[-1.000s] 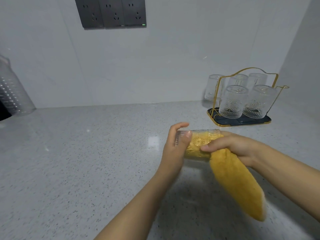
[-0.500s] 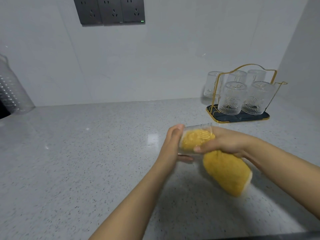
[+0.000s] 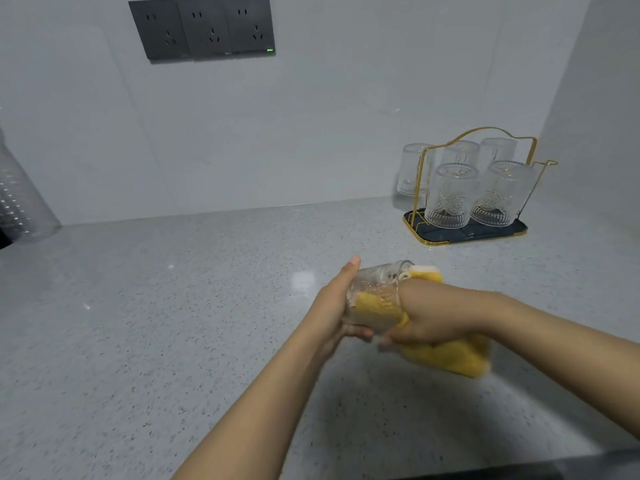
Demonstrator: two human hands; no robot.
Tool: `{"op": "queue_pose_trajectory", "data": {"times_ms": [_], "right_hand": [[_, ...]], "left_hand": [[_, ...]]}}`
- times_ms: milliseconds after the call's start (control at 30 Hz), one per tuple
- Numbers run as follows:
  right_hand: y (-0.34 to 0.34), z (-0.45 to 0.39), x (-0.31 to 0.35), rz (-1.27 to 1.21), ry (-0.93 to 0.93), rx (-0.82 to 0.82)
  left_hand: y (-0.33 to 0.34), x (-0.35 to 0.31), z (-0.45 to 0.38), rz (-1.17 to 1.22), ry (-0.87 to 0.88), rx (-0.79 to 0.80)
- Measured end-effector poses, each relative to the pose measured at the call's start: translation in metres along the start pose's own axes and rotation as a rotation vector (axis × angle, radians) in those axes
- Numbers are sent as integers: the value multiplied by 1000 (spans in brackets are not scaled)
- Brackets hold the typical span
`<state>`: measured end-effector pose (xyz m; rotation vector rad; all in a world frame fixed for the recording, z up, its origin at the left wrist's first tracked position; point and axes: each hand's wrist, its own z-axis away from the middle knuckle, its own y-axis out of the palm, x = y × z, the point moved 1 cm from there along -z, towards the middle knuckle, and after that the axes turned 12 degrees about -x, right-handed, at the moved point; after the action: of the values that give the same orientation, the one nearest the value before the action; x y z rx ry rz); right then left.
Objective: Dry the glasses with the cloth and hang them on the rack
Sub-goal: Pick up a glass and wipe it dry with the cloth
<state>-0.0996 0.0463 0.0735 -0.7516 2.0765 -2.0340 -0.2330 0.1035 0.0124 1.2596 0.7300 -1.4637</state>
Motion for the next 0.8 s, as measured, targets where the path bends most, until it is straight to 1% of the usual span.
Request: {"op": "queue_pose_trajectory", "data": {"times_ms": [33,67,167,200,233,267,300,333,400,433,467,500,567,600,633,667,733,767,800], "right_hand": [[-4,0,-6,-109,66,-18],[-9,0,-11,-295,142,-21],[-17,5,-17,-1099,410,-31],[-14,6,-17,-1262,464,-34],[-12,6,-16,-1313,471,-48],[-8,6,-12,-1283,444,-61],[-5,6,-8,-1158,381,-70],[-2,7,-3,-900,281,-65],[6,9,2,-288,106,-25],[10,10,2,-83,59,2],[13,12,3,2,52,34],[13,13,3,4,58,51],[7,14,-2,-106,73,38],[2,14,-6,-212,101,8],[-4,14,-10,-373,150,-19],[-10,15,-13,-605,213,-40],[-15,16,-17,-1127,363,-83],[-14,15,-18,-1308,425,-84],[-12,15,-18,-1395,456,-82]], "left_hand": [[2,1,0,7,38,11],[4,2,0,30,99,12],[10,7,-3,45,372,-62],[11,8,-3,60,428,-91],[12,9,-4,76,452,-124],[12,9,-5,98,433,-159],[12,9,-5,128,377,-188],[11,8,-4,162,291,-191],[9,5,-1,203,77,-150],[8,4,1,188,-19,-121],[8,3,3,152,-97,-89],[7,3,5,119,-143,-60],[8,2,5,118,-149,-12],[10,1,5,131,-124,24],[11,0,6,148,-80,52],[12,-1,5,160,-10,64],[12,1,3,115,203,33],[12,2,3,70,326,6],[13,3,4,37,443,-20]]}}
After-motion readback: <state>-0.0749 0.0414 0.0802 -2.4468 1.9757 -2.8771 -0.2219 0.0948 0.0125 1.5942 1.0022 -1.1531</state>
